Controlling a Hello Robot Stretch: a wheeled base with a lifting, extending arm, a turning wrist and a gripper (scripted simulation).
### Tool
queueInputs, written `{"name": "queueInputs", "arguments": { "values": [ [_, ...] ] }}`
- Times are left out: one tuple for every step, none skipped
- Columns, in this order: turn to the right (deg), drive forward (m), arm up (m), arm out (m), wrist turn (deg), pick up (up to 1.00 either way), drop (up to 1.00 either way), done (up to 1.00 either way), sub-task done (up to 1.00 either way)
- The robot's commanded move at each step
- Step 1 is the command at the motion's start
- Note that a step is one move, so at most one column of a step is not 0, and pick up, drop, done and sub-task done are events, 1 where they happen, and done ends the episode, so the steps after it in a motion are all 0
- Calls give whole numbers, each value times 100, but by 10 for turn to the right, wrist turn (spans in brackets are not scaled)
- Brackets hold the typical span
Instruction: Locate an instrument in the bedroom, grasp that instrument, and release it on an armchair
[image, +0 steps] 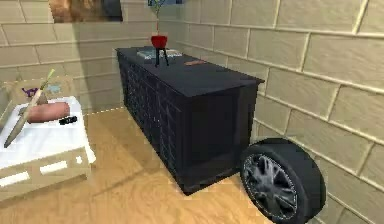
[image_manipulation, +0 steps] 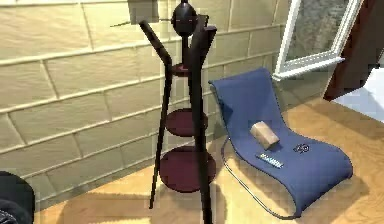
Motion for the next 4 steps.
{"name": "queueInputs", "arguments": {
  "values": [
    [-360, 0, 0, 0, 0, 0, 0, 0, 0],
    [-30, 0, 0, 0, 0, 0, 0, 0, 0],
    [0, 100, 0, 0, 0, 0, 0, 0, 0],
    [0, 25, 0, 0, 0, 0, 0, 0, 0]
  ]
}}
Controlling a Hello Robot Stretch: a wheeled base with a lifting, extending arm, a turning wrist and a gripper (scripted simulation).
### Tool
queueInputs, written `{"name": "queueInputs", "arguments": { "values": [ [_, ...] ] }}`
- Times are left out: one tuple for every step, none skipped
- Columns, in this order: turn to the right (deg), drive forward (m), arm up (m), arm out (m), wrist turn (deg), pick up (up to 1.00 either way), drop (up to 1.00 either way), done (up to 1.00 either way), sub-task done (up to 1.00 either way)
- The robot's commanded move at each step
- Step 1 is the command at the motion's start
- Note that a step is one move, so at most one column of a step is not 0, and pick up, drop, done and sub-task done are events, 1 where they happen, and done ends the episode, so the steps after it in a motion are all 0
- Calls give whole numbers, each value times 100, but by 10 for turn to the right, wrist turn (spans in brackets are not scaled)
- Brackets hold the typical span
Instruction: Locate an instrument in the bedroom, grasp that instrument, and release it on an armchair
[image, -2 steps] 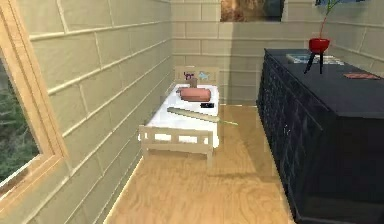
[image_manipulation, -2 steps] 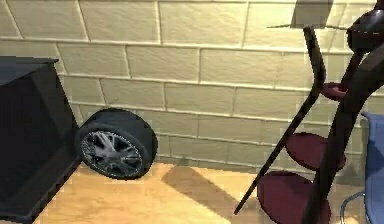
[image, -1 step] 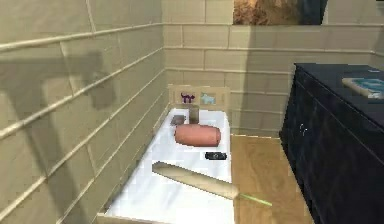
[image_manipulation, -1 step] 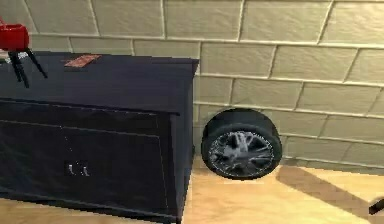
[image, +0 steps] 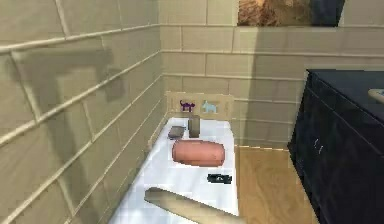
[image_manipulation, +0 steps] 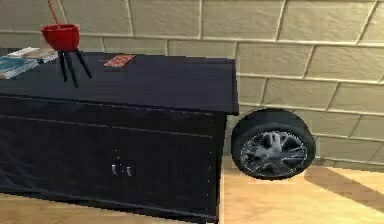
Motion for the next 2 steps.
{"name": "queueInputs", "arguments": {
  "values": [
    [-450, 0, 0, 0, 0, 0, 0, 0, 0],
    [-300, 0, 0, 0, 0, 0, 0, 0, 0]
  ]
}}
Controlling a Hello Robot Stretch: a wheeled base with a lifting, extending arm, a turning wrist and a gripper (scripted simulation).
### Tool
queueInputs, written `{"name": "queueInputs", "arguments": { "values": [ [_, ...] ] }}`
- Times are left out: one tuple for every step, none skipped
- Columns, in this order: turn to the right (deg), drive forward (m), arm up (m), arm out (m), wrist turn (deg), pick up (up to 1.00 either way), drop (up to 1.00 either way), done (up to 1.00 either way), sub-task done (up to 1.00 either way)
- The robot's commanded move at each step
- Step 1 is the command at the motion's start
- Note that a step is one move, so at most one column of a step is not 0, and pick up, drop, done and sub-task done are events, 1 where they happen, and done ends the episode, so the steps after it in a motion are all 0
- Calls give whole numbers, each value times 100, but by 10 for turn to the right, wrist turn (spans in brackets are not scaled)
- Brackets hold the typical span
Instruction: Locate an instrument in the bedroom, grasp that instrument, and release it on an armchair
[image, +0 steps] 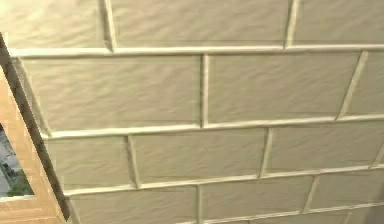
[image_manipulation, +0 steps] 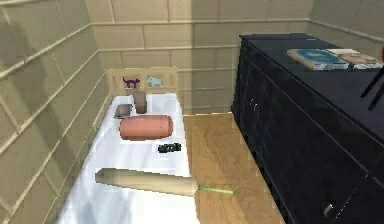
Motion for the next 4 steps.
{"name": "queueInputs", "arguments": {
  "values": [
    [-30, 0, 0, 0, 0, 0, 0, 0, 0],
    [450, 0, 0, 0, 0, 0, 0, 0, 0],
    [450, 0, 0, 0, 0, 0, 0, 0, 0],
    [420, 0, 0, 0, 0, 0, 0, 0, 0]
  ]
}}
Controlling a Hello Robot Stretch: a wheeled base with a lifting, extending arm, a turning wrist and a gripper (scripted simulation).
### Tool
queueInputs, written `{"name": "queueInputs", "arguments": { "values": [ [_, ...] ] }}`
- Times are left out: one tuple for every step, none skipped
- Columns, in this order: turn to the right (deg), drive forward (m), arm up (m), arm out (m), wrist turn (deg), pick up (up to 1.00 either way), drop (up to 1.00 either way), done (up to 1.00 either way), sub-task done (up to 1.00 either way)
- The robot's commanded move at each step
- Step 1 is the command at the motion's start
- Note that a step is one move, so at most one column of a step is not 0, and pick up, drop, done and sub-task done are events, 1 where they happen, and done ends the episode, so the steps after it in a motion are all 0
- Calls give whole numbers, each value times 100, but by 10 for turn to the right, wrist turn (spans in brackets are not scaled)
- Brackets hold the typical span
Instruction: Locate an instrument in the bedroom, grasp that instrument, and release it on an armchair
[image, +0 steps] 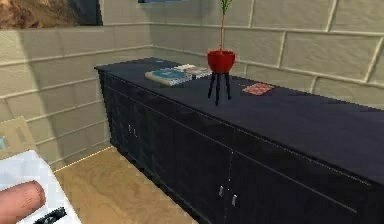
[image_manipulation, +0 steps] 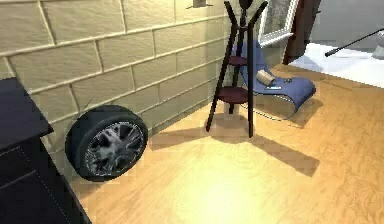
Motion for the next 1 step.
{"name": "queueInputs", "arguments": {
  "values": [
    [0, 60, 0, 0, 0, 0, 0, 0, 0]
  ]
}}
